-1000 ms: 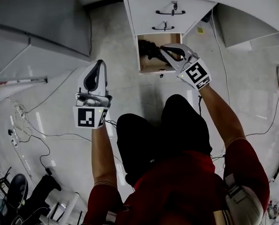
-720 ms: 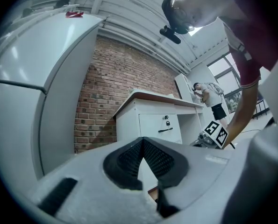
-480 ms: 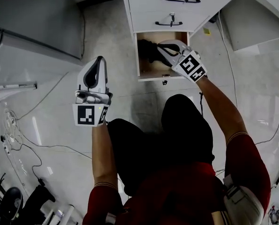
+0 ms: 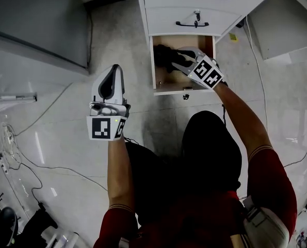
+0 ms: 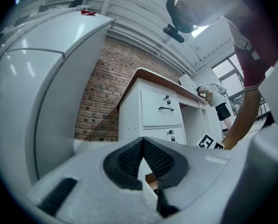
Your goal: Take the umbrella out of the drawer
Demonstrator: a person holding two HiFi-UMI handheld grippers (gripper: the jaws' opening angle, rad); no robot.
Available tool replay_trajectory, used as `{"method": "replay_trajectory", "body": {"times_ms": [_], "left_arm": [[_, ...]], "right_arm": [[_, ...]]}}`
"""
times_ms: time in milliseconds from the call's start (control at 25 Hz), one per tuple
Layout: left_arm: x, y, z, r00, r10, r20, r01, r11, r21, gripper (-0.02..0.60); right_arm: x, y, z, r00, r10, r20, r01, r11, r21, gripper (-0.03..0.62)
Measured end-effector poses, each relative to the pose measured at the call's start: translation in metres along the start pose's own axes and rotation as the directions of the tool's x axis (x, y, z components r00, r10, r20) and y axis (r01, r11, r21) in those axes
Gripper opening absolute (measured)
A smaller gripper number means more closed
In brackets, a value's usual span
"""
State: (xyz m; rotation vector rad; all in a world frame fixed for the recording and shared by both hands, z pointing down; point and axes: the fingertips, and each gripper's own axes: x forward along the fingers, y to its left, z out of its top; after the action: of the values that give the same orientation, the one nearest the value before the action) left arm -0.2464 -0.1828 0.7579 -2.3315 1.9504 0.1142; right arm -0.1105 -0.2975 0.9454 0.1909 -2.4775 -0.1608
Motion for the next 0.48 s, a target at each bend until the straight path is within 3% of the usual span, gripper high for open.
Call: {"method": "replay_trajectory", "body": {"times_ms": [280, 480], "left_arm": [[-0.005, 0.000, -0.007, 1.000, 0.025, 0.016, -0.025, 1.000, 0.008, 0.003], [-0.004, 0.002, -0.009, 0.999, 0.033, 0.015, -0.034, 0.999, 0.025, 0.003]], "right_arm": [[0.039, 0.004, -0.040, 0.994, 0.034, -0.106, -0.033, 0.999, 0.009, 0.338], [0.061, 0.005, -0.062, 0.988, 0.054, -0.145, -0.050, 0.998, 0.028, 0.389]]}}
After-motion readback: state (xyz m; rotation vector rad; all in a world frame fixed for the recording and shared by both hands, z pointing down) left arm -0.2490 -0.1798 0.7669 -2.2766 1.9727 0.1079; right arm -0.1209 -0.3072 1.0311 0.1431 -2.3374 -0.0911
